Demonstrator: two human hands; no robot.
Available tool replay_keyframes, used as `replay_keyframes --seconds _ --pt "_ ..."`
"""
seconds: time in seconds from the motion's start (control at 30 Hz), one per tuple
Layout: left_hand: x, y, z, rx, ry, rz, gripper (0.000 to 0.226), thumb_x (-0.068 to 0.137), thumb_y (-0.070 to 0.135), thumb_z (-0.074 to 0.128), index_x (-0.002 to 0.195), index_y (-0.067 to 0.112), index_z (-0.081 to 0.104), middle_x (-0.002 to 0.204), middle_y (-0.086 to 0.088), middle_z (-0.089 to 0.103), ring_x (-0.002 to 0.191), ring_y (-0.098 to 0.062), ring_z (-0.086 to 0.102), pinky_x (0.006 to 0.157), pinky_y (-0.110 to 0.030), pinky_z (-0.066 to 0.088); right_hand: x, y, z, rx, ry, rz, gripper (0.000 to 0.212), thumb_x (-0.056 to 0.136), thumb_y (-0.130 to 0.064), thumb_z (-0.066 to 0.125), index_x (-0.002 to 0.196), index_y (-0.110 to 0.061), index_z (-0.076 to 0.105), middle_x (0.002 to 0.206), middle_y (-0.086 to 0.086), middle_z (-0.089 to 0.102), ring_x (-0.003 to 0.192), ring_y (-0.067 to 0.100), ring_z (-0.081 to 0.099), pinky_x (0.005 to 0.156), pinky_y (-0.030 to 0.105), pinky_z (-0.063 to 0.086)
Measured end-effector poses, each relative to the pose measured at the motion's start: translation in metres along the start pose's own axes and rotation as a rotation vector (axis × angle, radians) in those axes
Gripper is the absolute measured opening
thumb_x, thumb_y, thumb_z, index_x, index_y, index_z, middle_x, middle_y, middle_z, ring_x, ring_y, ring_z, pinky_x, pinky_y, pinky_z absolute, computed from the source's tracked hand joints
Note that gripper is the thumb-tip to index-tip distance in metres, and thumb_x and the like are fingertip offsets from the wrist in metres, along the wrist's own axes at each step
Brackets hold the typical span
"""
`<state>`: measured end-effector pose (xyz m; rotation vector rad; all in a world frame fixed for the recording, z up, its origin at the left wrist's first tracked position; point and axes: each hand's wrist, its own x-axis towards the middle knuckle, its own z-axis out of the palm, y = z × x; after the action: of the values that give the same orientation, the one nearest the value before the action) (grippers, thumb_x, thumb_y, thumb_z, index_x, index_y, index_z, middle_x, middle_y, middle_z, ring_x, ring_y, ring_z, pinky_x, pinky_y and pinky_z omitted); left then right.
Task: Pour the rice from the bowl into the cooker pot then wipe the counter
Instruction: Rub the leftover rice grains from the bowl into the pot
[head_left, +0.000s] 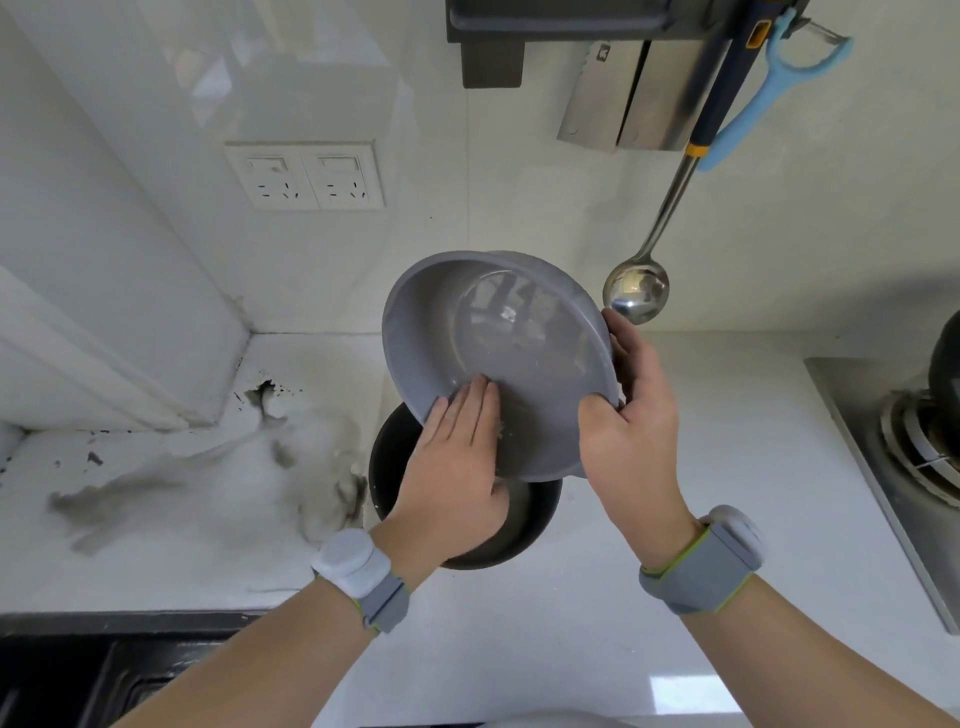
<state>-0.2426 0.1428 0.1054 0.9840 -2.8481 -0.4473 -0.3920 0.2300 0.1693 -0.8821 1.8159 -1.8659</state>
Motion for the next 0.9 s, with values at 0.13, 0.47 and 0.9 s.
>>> replay_keyframes --seconds 0.13,0.47,0.9 --pt "0.001 0.019 0.006 0.025 0.022 -0.050 0.088 0.085 0.021 0.042 0.163 0.000 0.008 0.173 -0.018 0.004 0.160 -0.031 0.006 0.130 -0.046 0.005 0.003 -0.010 0.006 0.078 0.028 -0.014 0.072 0.077 0.001 0.042 0.140 -0.031 0.058 0.134 -0.009 0.070 0.126 0.013 0.064 0.089 0.019 0.053" --pt "-0.008 0.013 0.007 -0.040 0.090 0.017 0.073 0.074 0.007 0.042 0.145 -0.007 0.051 0.140 -0.022 0.056 0.127 -0.044 0.055 0.115 -0.049 0.043 0.001 -0.007 0.013 0.042 0.013 -0.040 0.071 0.078 0.003 0.043 0.135 -0.036 0.060 0.127 -0.018 0.071 0.120 0.005 0.065 0.085 0.016 0.053" --pt "-0.006 -0.011 -0.009 0.003 0.037 0.170 0.075 0.071 0.020 0.042 0.143 0.000 0.052 0.140 -0.015 0.052 0.128 -0.036 0.050 0.114 -0.047 0.043 0.008 -0.010 0.015 -0.012 -0.033 -0.023 0.072 0.077 0.001 0.043 0.133 -0.040 0.060 0.120 -0.029 0.071 0.100 -0.008 0.068 0.077 0.011 0.053"
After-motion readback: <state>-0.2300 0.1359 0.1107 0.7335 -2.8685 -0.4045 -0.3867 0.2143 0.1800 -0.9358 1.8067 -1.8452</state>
